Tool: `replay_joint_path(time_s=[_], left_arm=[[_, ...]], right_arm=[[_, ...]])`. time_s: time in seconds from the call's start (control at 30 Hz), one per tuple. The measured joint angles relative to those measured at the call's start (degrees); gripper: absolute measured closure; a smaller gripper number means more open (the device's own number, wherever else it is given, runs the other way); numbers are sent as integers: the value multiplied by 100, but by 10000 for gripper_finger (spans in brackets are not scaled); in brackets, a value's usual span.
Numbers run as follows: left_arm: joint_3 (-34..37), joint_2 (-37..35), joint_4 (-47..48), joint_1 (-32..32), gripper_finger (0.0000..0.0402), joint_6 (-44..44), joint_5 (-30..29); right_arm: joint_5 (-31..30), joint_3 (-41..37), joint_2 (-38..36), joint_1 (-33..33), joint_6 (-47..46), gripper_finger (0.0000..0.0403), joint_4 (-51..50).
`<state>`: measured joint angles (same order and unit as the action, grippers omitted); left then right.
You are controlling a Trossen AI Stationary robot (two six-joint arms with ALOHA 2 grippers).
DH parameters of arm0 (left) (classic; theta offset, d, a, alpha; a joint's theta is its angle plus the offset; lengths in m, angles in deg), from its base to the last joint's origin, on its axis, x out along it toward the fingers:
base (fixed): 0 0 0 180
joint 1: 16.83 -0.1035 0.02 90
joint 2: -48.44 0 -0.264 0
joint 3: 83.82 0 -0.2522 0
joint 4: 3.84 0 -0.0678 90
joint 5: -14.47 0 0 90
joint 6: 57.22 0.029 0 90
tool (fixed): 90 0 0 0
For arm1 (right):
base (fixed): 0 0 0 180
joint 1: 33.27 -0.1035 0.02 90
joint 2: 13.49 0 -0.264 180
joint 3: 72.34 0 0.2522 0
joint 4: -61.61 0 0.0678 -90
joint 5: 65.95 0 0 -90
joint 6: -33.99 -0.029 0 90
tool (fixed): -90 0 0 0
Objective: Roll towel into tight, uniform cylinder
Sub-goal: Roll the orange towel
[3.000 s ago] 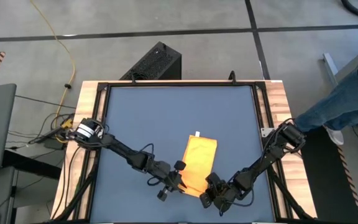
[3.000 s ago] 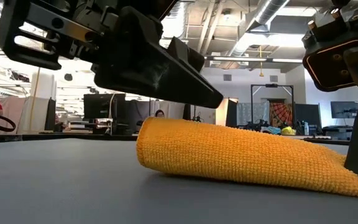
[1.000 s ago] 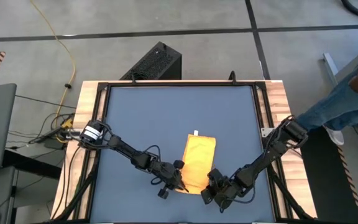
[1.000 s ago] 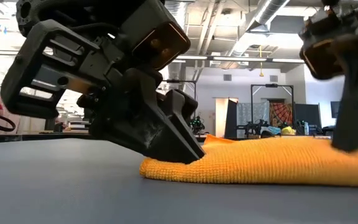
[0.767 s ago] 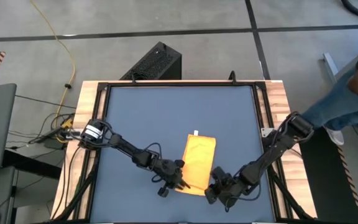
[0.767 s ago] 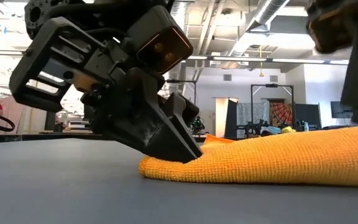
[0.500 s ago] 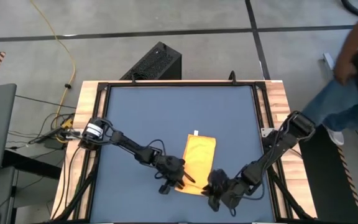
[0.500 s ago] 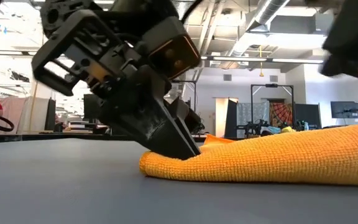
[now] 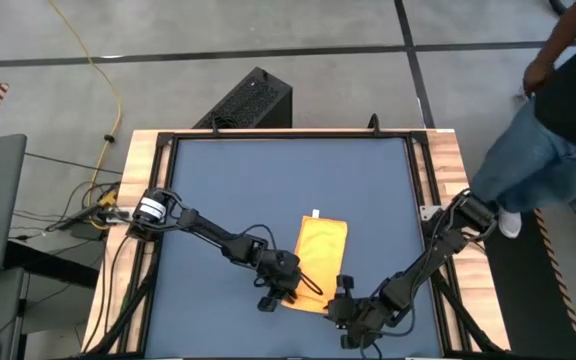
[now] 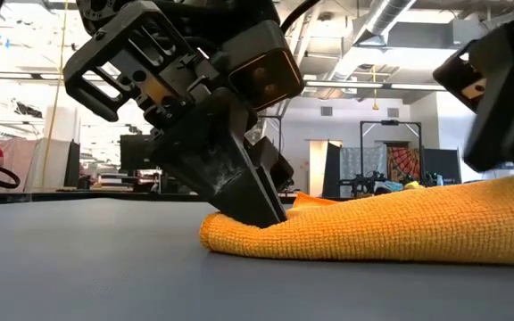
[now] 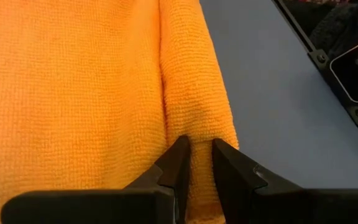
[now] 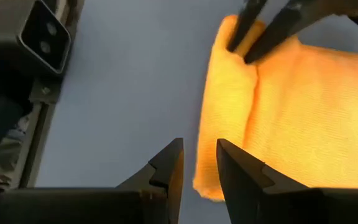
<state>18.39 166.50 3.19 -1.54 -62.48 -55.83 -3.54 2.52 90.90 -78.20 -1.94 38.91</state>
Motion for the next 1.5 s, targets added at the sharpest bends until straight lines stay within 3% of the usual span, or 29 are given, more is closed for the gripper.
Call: replay_joint_path(time_s=[0.93, 1.3, 1.5], left_arm=[[5, 7, -18, -116, 340, 160, 320], [29, -549, 278, -157, 340, 773, 495], [57, -1021, 344, -147, 340, 1066, 494]], right_arm=[[-9, 3, 367, 84, -583, 283, -607], [115, 14, 627, 33, -1625, 387, -399], [280, -2, 425, -17, -2375, 386, -436]])
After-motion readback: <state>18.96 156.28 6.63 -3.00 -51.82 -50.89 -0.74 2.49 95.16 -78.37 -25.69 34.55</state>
